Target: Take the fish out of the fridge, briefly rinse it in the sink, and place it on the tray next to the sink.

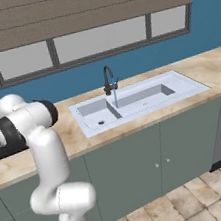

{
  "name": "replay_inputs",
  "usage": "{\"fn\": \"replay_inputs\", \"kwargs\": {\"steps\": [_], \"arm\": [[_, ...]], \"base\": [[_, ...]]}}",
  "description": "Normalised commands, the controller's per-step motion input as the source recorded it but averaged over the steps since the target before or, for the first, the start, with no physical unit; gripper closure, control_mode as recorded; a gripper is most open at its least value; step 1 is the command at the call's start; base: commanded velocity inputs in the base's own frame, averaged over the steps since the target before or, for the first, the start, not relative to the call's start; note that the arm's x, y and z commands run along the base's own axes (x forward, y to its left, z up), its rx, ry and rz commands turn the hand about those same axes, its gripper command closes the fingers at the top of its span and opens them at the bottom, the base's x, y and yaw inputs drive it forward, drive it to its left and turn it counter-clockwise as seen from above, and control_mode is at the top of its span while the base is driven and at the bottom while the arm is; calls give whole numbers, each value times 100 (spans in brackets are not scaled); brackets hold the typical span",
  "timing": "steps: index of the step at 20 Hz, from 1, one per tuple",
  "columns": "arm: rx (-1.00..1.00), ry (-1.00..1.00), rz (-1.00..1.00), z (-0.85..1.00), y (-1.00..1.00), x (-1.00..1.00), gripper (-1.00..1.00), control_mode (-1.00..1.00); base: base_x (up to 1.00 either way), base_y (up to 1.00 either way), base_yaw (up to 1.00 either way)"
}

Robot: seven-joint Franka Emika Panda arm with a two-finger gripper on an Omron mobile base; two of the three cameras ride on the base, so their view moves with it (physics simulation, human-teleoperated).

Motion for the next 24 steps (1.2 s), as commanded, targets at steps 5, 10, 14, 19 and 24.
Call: {"fn": "replay_inputs", "kwargs": {"steps": [5,10,14,19,24], "arm": [[3,2,-4,-2,-12,72,-100,-100],[11,1,0,38,-12,4,-100,-100],[13,-24,0,100,-42,-69,-100,-100],[21,-34,-1,100,-76,-100,-100,-100],[25,-37,-2,99,-97,-100,-100,-100]], "base": [[0,0,0],[0,0,0],[0,0,0],[0,0,0],[0,0,0]]}}
